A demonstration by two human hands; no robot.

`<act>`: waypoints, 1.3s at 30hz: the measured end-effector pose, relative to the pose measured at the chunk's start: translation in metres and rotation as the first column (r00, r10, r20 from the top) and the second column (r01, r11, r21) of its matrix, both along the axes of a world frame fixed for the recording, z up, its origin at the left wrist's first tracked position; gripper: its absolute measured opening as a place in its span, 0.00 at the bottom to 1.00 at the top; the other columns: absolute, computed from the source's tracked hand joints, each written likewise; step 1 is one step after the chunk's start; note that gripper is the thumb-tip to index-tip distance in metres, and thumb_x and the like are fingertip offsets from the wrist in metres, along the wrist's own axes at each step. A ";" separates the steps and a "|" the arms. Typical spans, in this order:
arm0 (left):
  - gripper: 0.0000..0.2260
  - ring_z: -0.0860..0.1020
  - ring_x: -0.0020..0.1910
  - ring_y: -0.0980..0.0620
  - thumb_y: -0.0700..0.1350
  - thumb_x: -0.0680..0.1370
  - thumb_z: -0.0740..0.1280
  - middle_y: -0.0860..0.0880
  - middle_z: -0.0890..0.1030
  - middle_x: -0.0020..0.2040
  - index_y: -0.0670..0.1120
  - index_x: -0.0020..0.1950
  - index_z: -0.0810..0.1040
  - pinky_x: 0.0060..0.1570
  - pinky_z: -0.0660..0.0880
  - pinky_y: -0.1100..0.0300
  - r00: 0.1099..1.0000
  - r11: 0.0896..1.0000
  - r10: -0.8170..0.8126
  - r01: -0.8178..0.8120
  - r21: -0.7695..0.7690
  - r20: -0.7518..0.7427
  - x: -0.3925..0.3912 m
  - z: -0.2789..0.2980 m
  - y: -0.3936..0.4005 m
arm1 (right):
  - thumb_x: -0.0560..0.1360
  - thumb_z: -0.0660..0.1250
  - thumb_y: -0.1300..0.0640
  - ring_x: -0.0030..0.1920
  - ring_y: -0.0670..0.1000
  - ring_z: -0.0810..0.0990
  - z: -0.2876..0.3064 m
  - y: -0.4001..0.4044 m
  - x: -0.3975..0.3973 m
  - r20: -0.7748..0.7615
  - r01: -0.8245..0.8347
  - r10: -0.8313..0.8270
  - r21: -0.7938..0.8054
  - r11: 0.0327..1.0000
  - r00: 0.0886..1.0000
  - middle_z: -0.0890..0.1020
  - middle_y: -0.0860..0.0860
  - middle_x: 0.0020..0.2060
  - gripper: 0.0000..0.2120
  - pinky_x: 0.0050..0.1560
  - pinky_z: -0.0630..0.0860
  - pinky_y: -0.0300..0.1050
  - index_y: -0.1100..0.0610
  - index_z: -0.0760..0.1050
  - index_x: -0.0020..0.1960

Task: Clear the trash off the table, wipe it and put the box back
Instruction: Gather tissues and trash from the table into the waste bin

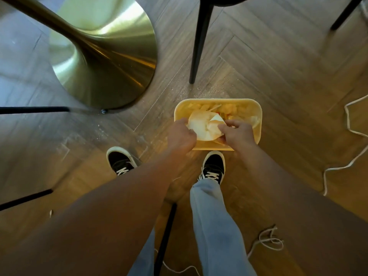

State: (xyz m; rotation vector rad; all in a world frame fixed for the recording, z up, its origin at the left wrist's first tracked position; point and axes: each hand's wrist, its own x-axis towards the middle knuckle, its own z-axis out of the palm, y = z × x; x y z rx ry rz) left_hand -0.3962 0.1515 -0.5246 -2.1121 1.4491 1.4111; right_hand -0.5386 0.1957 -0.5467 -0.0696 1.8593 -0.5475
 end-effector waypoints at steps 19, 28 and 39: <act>0.25 0.71 0.65 0.46 0.56 0.76 0.67 0.48 0.72 0.66 0.48 0.69 0.68 0.63 0.70 0.49 0.981 0.969 0.189 -0.179 -0.170 0.045 0.017 -0.018 -0.012 | 0.75 0.67 0.51 0.64 0.57 0.71 0.000 0.010 -0.044 -0.573 -0.196 0.188 0.048 0.979 0.797 0.71 0.57 0.66 0.25 0.55 0.67 0.45 0.54 0.66 0.70; 0.55 0.57 0.75 0.47 0.61 0.62 0.78 0.47 0.55 0.77 0.46 0.78 0.49 0.70 0.60 0.48 0.999 0.995 -0.034 0.030 -0.092 -0.042 0.020 -0.024 0.000 | 0.64 0.71 0.35 0.70 0.57 0.65 -0.013 0.020 -0.043 -0.299 -0.202 0.211 0.062 0.978 0.931 0.63 0.55 0.72 0.49 0.68 0.67 0.57 0.50 0.54 0.77; 0.24 0.68 0.65 0.46 0.53 0.74 0.70 0.45 0.70 0.64 0.47 0.67 0.70 0.63 0.69 0.50 0.898 0.733 -0.405 0.433 -0.526 0.175 0.029 -0.015 0.009 | 0.72 0.70 0.50 0.60 0.57 0.73 0.005 0.035 0.006 -0.710 -0.788 0.484 -0.164 0.593 0.511 0.74 0.55 0.59 0.25 0.59 0.72 0.54 0.54 0.72 0.67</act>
